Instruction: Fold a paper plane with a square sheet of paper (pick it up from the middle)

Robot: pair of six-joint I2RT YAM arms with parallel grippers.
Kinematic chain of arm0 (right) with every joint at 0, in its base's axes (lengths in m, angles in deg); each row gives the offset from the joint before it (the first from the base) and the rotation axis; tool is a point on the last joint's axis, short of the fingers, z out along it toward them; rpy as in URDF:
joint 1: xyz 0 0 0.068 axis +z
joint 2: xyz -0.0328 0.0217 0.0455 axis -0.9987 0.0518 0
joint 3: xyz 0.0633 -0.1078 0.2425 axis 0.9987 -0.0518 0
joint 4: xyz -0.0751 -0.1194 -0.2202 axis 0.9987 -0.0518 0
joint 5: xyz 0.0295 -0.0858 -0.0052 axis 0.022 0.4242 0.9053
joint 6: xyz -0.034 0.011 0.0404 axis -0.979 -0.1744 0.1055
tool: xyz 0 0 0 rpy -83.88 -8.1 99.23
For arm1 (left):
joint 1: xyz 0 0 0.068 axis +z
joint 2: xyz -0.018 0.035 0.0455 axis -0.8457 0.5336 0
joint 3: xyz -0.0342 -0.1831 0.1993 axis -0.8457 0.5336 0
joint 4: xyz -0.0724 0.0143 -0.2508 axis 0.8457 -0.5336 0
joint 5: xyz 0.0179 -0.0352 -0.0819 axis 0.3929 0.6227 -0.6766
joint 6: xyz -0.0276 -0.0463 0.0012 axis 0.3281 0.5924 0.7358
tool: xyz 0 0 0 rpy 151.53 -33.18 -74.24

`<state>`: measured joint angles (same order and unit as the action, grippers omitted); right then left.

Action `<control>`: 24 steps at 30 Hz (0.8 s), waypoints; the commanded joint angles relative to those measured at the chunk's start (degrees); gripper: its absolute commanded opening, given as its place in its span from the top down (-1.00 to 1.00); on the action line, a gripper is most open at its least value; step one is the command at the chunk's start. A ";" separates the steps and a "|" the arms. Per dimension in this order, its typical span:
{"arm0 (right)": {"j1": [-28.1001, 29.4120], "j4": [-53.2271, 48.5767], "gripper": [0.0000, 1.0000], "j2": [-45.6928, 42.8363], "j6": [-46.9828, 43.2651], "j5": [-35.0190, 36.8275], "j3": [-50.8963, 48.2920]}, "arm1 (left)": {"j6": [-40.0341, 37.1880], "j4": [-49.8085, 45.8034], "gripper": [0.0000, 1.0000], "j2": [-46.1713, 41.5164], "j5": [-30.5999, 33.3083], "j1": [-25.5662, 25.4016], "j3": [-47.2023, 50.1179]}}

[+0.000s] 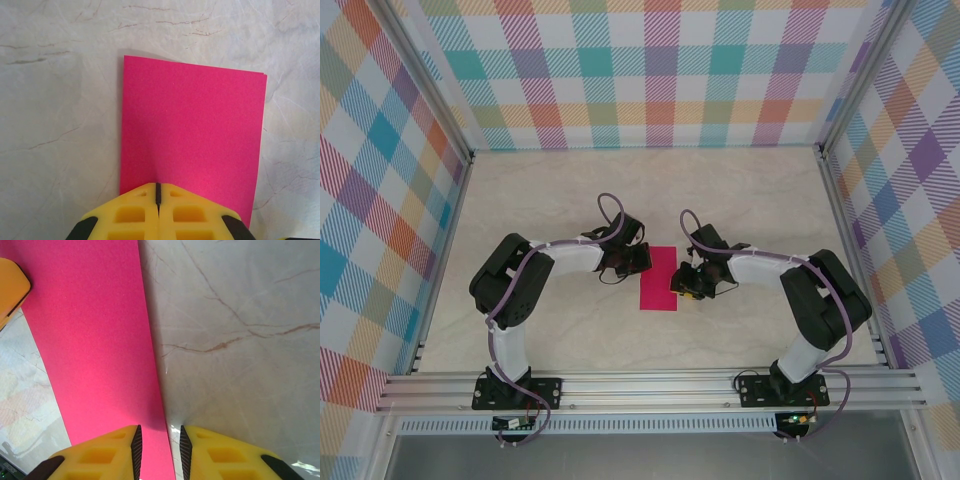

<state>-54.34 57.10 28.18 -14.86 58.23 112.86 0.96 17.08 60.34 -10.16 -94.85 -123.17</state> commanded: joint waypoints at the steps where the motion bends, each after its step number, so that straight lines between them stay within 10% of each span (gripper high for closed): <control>1: 1.66 4.35 0.44 0.80 -1.10 -3.48 -0.47 | 0.33 -8.11 1.00 1.47 1.92 -0.25 2.53; 24: 1.77 0.75 0.38 -3.00 -0.41 2.63 -1.26 | 0.28 -8.49 1.00 1.43 1.97 -0.23 2.53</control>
<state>-52.64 57.76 25.57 -14.64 61.68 111.90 1.11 17.04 60.34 -10.16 -94.85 -123.17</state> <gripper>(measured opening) 0.313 0.047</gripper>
